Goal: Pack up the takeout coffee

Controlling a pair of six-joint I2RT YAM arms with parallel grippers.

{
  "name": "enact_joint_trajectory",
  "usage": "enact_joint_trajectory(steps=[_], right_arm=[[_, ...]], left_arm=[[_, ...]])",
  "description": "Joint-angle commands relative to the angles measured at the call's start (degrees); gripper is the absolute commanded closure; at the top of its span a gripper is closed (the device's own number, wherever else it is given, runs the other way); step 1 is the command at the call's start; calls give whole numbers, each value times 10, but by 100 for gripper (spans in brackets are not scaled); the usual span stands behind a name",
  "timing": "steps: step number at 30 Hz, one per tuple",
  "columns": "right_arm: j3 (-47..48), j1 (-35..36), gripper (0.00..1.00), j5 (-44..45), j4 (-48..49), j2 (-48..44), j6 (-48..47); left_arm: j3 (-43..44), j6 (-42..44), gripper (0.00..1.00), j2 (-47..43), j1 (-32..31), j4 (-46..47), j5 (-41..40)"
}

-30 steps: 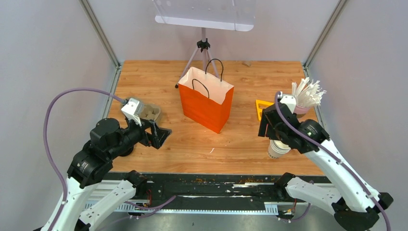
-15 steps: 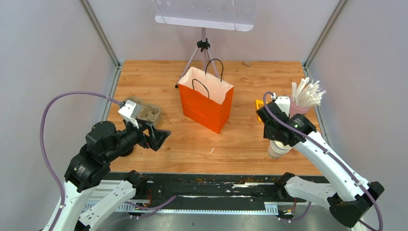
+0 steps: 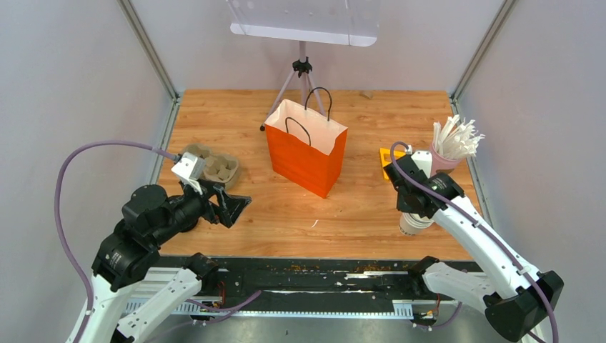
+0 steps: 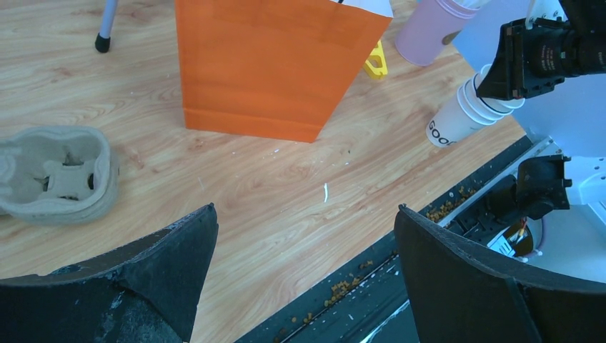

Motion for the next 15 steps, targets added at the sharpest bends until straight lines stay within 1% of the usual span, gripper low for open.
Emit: enact_joint_trajectory(steps=[1, 3, 8, 9, 11, 12, 13, 15], right_arm=[[6, -6, 84, 0, 21, -14, -13], [16, -6, 85, 4, 18, -14, -13], [28, -6, 80, 5, 10, -7, -16], [27, -6, 82, 4, 11, -9, -18], [25, -6, 93, -4, 18, -14, -26], [25, -6, 97, -4, 20, -14, -26], [26, -5, 100, -3, 17, -12, -27], [33, -6, 100, 1, 12, -7, -27]], left_arm=[[-1, -1, 0, -12, -3, 9, -1], [0, -2, 0, -13, -2, 9, -2], [2, -2, 0, -14, -3, 0, 0], [4, -1, 0, -14, -3, -2, -1], [6, 1, 0, -16, -2, -5, -3], [6, 1, 0, -17, -3, -7, -6], [6, 1, 0, -18, -2, -7, -9], [5, 1, 0, -17, -3, -6, -11]])
